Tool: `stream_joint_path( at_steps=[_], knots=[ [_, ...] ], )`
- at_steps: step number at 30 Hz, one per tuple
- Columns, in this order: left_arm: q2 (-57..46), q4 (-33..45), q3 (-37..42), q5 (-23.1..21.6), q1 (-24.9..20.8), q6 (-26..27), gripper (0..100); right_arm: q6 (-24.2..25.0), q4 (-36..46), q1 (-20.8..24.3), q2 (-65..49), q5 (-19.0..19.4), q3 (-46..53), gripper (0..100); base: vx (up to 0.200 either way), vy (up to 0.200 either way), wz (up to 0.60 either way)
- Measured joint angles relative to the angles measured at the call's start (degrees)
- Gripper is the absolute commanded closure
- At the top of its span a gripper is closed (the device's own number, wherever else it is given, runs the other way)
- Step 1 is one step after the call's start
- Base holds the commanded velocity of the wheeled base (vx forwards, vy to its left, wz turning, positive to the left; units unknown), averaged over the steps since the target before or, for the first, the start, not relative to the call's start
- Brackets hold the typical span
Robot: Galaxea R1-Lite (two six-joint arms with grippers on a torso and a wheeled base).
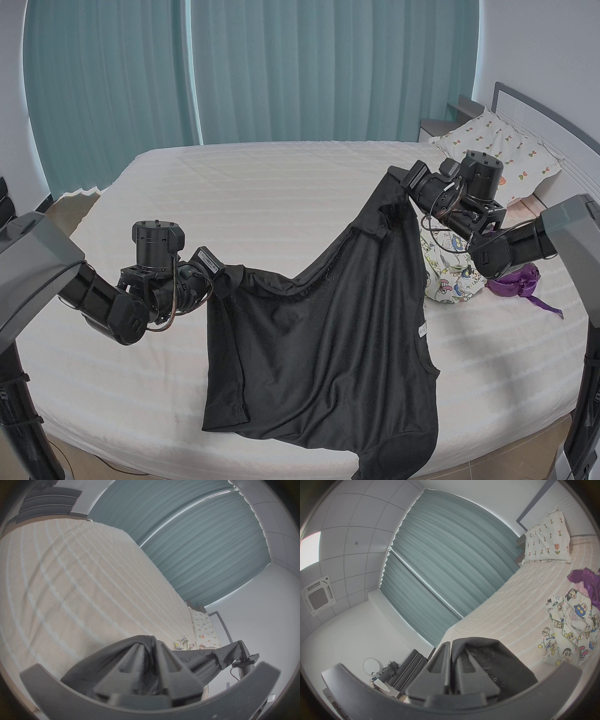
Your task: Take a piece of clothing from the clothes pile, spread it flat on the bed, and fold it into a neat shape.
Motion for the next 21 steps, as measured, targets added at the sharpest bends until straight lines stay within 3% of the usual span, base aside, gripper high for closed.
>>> stream_joint_path(
  at_steps=[6, 13, 21],
  knots=[
    [6.30, -0.21, -4.55, 2.60, 1.43, -0.06, 0, 0.00, 1.82, 0.13, 5.81, -1.82, -3.33, 0, 0.000, 0.000, 0.00],
    [11.54, -0.11, -8.12, 7.28, 3.28, 1.40, 0, -0.79, 17.44, -1.27, 12.90, -8.57, -8.87, 0, 0.000, 0.000, 0.00],
    [12.24, 0.23, -6.23, 8.23, 4.60, 2.61, 0, -1.71, 32.50, -3.86, 16.75, -11.46, -11.93, 0, 0.000, 0.000, 0.00]
  ],
)
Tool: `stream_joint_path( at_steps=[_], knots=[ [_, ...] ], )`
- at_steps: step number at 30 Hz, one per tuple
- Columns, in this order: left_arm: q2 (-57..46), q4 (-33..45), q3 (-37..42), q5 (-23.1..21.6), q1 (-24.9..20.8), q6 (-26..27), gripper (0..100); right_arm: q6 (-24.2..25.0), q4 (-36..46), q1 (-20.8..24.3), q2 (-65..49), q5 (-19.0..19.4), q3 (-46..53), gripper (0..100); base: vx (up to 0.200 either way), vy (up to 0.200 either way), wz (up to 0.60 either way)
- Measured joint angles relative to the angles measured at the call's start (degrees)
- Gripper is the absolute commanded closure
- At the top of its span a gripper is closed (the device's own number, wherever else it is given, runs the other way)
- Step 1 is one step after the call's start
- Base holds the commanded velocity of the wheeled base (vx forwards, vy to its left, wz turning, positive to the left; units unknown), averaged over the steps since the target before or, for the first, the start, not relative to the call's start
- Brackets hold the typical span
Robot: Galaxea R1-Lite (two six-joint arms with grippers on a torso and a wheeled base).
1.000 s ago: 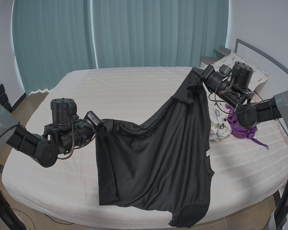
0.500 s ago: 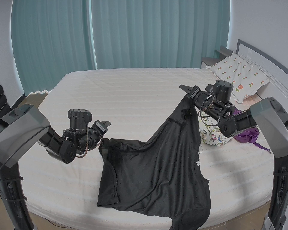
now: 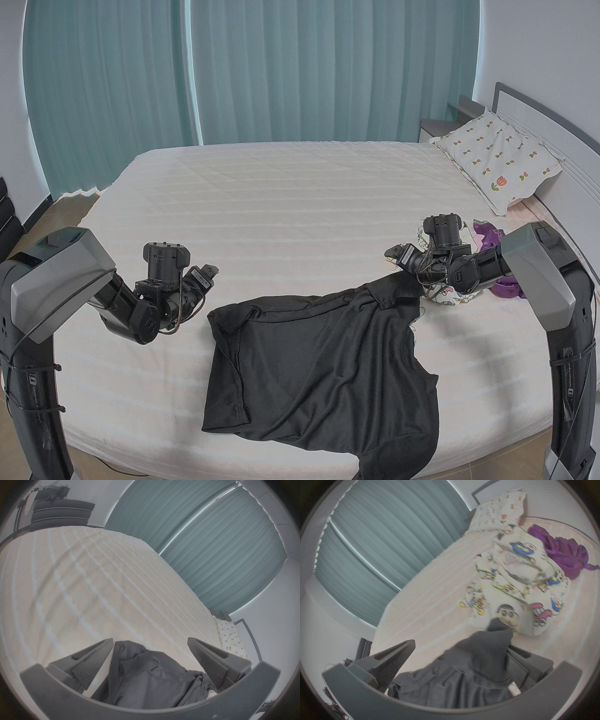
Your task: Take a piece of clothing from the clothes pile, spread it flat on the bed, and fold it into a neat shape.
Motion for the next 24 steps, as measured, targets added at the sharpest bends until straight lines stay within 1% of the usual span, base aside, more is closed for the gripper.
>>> stream_joint_path(
  at_steps=[3, 6, 9, 11, 15, 18, 21, 24],
  knots=[
    [-1.71, -0.06, 2.88, -0.65, 0.15, 0.02, 0, -0.16, 3.39, -0.61, -0.68, 0.99, 1.82, 0, 0.000, 0.000, 0.00],
    [-4.02, -0.17, 6.55, -2.73, -0.02, -0.04, 0, 0.01, 4.02, -0.88, -2.61, 4.36, 4.66, 0, 0.000, 0.000, 0.00],
    [-7.03, -0.20, 11.34, -5.63, -0.11, -0.15, 0, 1.51, 4.07, -1.43, -5.18, 7.20, 6.53, 0, 0.000, 0.000, 0.00],
    [-9.79, -0.23, 15.58, -7.56, -0.24, -0.33, 0, 3.67, 4.32, -1.90, -7.13, 8.03, 7.63, 0, 0.000, 0.000, 0.00],
    [-14.03, -0.30, 21.74, -10.19, -0.57, -0.69, 0, 5.49, 4.67, -2.49, -9.97, 8.61, 10.89, 0, 0.000, 0.000, 0.00],
    [-17.01, -0.33, 25.65, -11.97, -0.94, -0.91, 0, 5.23, 4.56, -2.84, -12.20, 9.20, 16.18, 0, 0.000, 0.000, 0.00],
    [-19.36, -0.37, 29.50, -13.18, -1.88, -1.11, 0, 4.47, 3.36, -3.34, -14.41, 9.75, 23.67, 0, 0.000, 0.000, 0.00],
    [-21.15, -0.50, 33.24, -13.99, -3.15, -1.54, 0, 3.84, -0.22, -3.94, -16.79, 10.23, 32.48, 0, 0.000, 0.000, 0.00]
  ],
)
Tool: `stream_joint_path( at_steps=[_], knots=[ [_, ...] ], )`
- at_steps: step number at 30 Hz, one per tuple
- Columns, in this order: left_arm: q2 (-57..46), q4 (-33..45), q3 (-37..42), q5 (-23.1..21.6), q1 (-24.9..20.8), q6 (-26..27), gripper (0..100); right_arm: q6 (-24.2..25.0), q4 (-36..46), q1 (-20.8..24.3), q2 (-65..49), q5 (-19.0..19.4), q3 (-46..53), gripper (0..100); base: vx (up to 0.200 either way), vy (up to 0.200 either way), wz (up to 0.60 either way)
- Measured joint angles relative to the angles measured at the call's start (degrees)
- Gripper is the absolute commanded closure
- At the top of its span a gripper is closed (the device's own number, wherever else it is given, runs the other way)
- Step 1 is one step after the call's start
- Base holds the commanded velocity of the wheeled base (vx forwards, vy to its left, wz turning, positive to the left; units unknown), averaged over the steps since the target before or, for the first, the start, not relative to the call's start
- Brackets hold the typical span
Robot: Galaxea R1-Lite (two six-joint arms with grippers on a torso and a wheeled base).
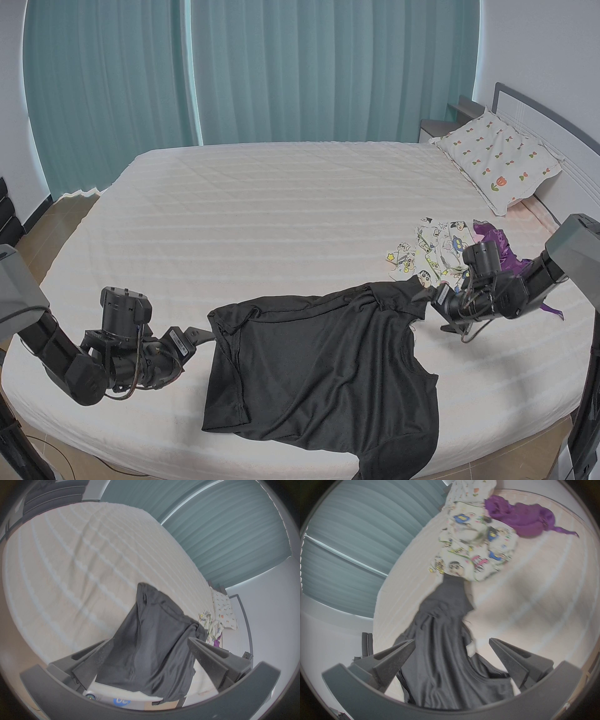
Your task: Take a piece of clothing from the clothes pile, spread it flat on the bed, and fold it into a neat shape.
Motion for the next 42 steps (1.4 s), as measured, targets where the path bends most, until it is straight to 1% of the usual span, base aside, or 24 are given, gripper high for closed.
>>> stream_joint_path(
  at_steps=[6, 8, 9, 11, 13, 15, 16, 18, 23, 25, 26, 32, 35, 36, 38, 42],
  knots=[
    [-1.43, -0.46, 4.89, -0.63, -3.61, -1.78, 0, -0.72, -13.14, -1.13, -4.18, 0.87, 16.81, 0, 0.000, 0.000, 0.00],
    [-1.23, -1.21, 6.01, -0.50, -4.71, -2.30, 0, -0.74, -19.33, -1.55, -5.29, 1.30, 22.33, 0, 0.000, 0.000, 0.00],
    [-0.77, -2.24, 6.81, -0.26, -5.47, -2.63, 0, -0.71, -24.48, -1.96, -5.95, 1.78, 26.54, 0, 0.000, 0.000, 0.00],
    [0.00, -3.75, 7.61, 0.16, -6.23, -2.90, 0, -0.66, -29.29, -2.35, -6.45, 2.32, 30.29, 0, 0.000, 0.000, 0.00],
    [1.94, -6.77, 8.78, 1.74, -7.79, -3.23, 0, -0.55, -34.83, -3.08, -6.95, 3.12, 35.08, 0, 0.000, 0.000, 0.00],
    [3.78, -8.90, 9.40, 4.05, -9.03, -3.32, 0, -0.50, -37.01, -3.61, -7.13, 3.63, 37.32, 0, 0.000, 0.000, 0.00],
    [5.00, -9.94, 9.65, 5.90, -9.84, -3.05, 0, -0.46, -37.73, -3.86, -7.19, 3.90, 38.36, 0, 0.000, 0.000, 0.00],
    [7.23, -11.08, 9.79, 9.59, -11.13, -1.27, 0, -0.41, -38.35, -4.24, -7.22, 4.24, 39.83, 0, 0.000, 0.000, 0.00],
    [11.36, -11.39, 8.63, 15.12, -13.39, 8.62, 0, -0.44, -39.07, -4.63, -7.19, 4.64, 41.86, 0, 0.000, 0.000, 0.00],
    [12.63, -9.63, 6.97, 17.25, -14.60, 11.57, 0, -0.49, -39.29, -4.69, -7.22, 4.75, 42.45, 0, 0.000, 0.000, 0.00],
    [13.09, -8.44, 6.02, 17.88, -15.19, 12.18, 0, -0.49, -39.39, -4.69, -7.22, 4.78, 42.67, 0, 0.000, 0.000, 0.00],
    [15.23, 0.49, 0.21, 20.08, -19.57, 13.10, 0, -0.60, -42.00, -4.50, -7.19, 4.89, 44.13, 0, 0.000, 0.000, 0.00],
    [16.08, 7.41, -2.26, 21.88, -20.99, 13.49, 0, -0.63, -45.20, -4.24, -7.13, 5.02, 45.48, 0, 0.000, 0.000, 0.00],
    [16.24, 8.70, -2.63, 22.35, -21.16, 13.68, 0, -0.66, -45.96, -4.19, -7.11, 5.03, 45.73, 0, 0.000, 0.000, 0.00],
    [16.79, 12.68, -3.66, 25.22, -21.52, 14.37, 0, -0.68, -49.03, -4.08, -7.00, 5.33, 46.86, 0, 0.000, 0.000, 0.00],
    [17.31, 15.34, -4.05, 28.50, -21.63, 15.08, 0, -0.72, -50.53, -3.97, -6.89, 6.02, 48.20, 0, 0.000, 0.000, 0.00]
  ],
)
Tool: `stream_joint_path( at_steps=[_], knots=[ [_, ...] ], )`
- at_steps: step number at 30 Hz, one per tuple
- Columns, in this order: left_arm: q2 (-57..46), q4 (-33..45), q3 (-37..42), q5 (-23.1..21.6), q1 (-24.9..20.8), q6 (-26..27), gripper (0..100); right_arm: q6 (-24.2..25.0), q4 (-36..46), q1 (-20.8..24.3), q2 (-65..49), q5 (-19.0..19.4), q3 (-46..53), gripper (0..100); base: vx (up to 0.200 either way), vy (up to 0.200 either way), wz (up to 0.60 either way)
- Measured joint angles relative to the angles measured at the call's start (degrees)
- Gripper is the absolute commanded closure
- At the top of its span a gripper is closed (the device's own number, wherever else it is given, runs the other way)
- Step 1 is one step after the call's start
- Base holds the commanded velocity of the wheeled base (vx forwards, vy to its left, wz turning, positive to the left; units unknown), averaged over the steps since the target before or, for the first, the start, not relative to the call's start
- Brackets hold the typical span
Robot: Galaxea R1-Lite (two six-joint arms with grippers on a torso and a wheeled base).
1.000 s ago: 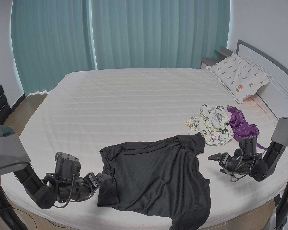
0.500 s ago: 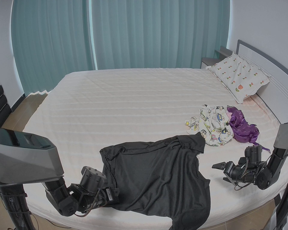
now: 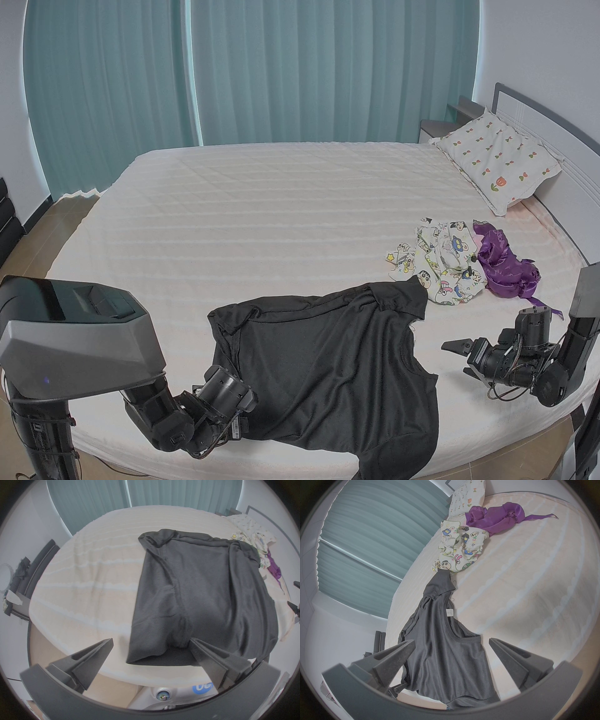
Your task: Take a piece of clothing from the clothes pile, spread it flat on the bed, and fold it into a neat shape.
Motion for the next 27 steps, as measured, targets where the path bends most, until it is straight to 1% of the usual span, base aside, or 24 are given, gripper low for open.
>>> stream_joint_path(
  at_steps=[2, 6, 8, 12, 18, 21, 24, 27],
  knots=[
    [0.12, 1.01, 0.04, 1.24, 0.84, 0.18, 0, 0.00, -0.12, 0.06, 0.00, 0.13, 0.37, 0, 0.000, 0.000, 0.00],
    [-0.05, 2.73, 1.30, 2.68, 4.49, 0.40, 0, -0.02, -0.22, 0.09, -0.05, 0.21, 0.78, 0, 0.000, 0.000, 0.00],
    [-0.66, 3.11, 3.12, 2.88, 6.06, 0.40, 0, -0.05, -0.26, 0.09, -0.11, 0.22, 0.89, 0, 0.000, 0.000, 0.00],
    [-3.58, 3.68, 7.63, 3.07, 11.02, 0.77, 0, -0.07, -0.23, 0.22, -0.24, 0.29, 1.02, 0, 0.000, 0.000, 0.00],
    [-6.50, 3.57, 11.89, 2.83, 17.47, 3.56, 0, -0.07, -0.68, 0.80, -0.39, 0.33, 1.41, 0, 0.000, 0.000, 0.00],
    [-7.74, 3.08, 13.95, 0.13, 21.36, 4.75, 0, -0.02, -1.62, 1.13, -0.55, 0.35, 1.90, 0, 0.000, 0.000, 0.00],
    [-9.48, 3.52, 14.92, -2.57, 23.04, 5.12, 0, 0.00, -2.04, 1.38, -0.61, 0.38, 2.21, 0, 0.000, 0.000, 0.00],
    [-12.35, 6.21, 15.54, -6.81, 24.00, 5.63, 0, 0.01, -2.36, 1.49, -0.66, 0.38, 2.46, 0, 0.000, 0.000, 0.00]
  ],
)
